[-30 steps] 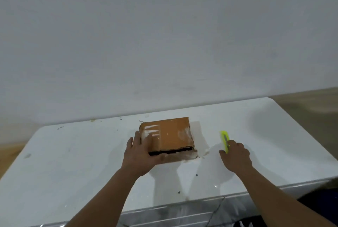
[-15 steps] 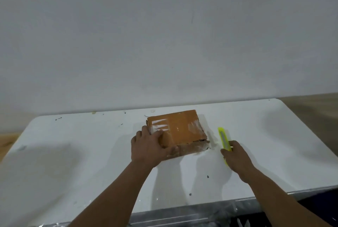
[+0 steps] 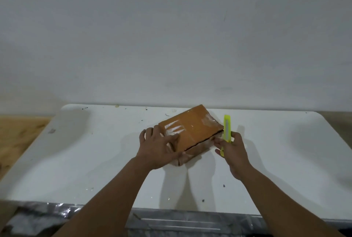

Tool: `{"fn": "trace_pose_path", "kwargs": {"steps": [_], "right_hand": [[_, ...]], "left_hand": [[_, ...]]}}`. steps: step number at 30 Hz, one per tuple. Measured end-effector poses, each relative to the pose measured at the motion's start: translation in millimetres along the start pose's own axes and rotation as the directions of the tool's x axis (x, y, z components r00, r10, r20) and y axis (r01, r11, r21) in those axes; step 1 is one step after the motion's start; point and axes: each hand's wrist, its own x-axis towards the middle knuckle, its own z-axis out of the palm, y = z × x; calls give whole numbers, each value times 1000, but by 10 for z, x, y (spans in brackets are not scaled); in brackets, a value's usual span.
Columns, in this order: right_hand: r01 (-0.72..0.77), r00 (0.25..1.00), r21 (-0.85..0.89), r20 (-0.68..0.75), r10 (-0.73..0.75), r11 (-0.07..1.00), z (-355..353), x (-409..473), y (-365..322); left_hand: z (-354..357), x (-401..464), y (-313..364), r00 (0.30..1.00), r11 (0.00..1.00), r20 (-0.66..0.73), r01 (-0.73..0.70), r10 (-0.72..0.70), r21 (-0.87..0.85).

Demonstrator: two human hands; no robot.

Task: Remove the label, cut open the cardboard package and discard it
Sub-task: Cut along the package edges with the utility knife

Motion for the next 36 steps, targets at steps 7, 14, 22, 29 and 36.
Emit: {"fn": "trace_pose_path", "kwargs": {"steps": [7, 14, 22, 29, 36], "right_hand": [[16, 993, -88, 117, -5, 996, 287, 172, -119], [-111, 980, 130, 180, 86, 985, 411, 241, -149], [-12, 997, -107, 74, 20, 994, 191, 78, -41], [7, 990, -403, 132, 51, 915, -130, -521, 297], [340, 927, -630, 350, -135, 698, -175, -863, 588]], "left_hand": [[-91, 40, -86, 976, 962, 20, -209, 216, -176], [-106, 153, 137, 957, 961, 168, -257, 238, 103], [-113, 462, 136, 847, 804, 393, -494, 359, 331], [-189, 542, 149, 805, 758, 439, -559, 399, 337], [-342, 580, 131, 725, 599, 484, -683, 490, 418]]}}
